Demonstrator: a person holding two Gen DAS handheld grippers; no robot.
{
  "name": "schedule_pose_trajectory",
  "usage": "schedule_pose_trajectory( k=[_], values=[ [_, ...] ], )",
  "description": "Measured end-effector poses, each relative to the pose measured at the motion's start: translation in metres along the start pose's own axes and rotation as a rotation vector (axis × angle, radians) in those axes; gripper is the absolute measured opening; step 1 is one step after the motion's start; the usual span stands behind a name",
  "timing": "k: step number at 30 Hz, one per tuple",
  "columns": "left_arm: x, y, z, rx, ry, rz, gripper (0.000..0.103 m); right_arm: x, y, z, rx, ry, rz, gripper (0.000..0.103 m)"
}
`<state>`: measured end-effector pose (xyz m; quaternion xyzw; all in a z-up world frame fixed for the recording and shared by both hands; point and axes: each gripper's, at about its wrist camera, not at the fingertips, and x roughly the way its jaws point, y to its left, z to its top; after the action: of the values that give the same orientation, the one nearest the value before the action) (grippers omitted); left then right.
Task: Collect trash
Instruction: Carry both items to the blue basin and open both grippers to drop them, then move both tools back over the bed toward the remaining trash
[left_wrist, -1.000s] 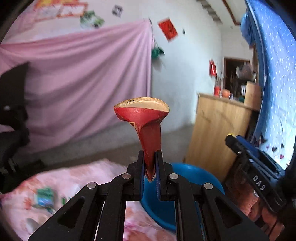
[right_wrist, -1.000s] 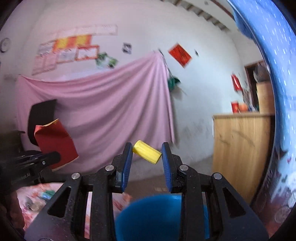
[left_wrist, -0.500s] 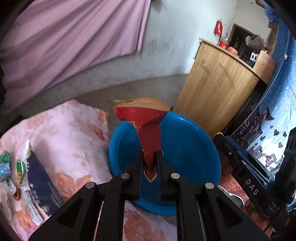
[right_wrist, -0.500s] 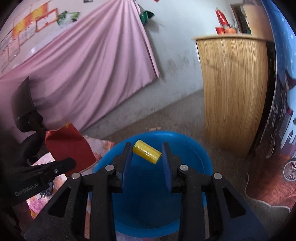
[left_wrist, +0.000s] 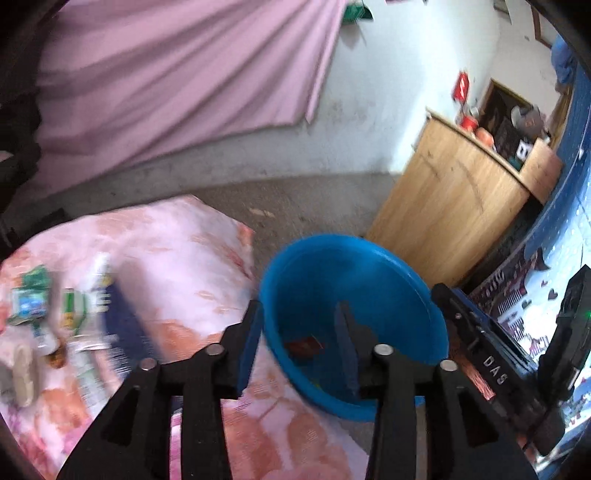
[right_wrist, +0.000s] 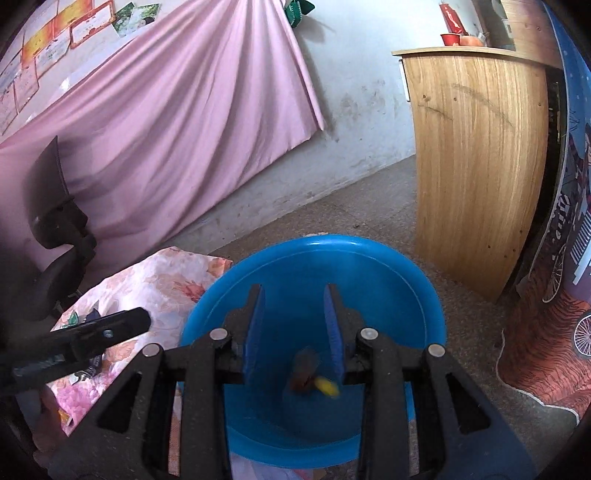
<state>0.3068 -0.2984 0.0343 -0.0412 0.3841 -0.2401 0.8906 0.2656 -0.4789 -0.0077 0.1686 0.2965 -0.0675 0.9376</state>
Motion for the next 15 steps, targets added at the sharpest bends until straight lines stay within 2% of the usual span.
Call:
schedule_pose_trajectory(
  k=[2,6,7,8,10,13,15],
  values=[
    [-0.02,0.009,-0.005,-0.021,-0.067,0.023,0.053,-0.005,0.005,0.001,-0.008,-0.019,0.006,0.063],
    [-0.063,0.032,-0.019,-0.042,-0.187,0.096,0.059,-0.024,0.018,0.005,-0.026,-0.087,0.035,0.072],
    [-0.073,0.038,-0.023,-0.043,-0.215,0.115,0.067,-0.032,0.024,0.005,-0.034,-0.115,0.048,0.076],
    [-0.087,0.045,-0.028,-0.05,-0.252,0.138,0.082,-0.038,0.028,0.005,-0.038,-0.134,0.057,0.079],
    [-0.108,0.057,-0.037,-0.072,-0.32,0.167,0.094,-0.051,0.039,0.005,-0.051,-0.182,0.073,0.089],
    [-0.138,0.073,-0.052,-0.099,-0.402,0.213,0.096,-0.071,0.057,0.002,-0.072,-0.254,0.098,0.103],
    [-0.151,0.077,-0.058,-0.103,-0.439,0.253,0.098,-0.084,0.069,-0.001,-0.084,-0.305,0.115,0.103]
  ],
)
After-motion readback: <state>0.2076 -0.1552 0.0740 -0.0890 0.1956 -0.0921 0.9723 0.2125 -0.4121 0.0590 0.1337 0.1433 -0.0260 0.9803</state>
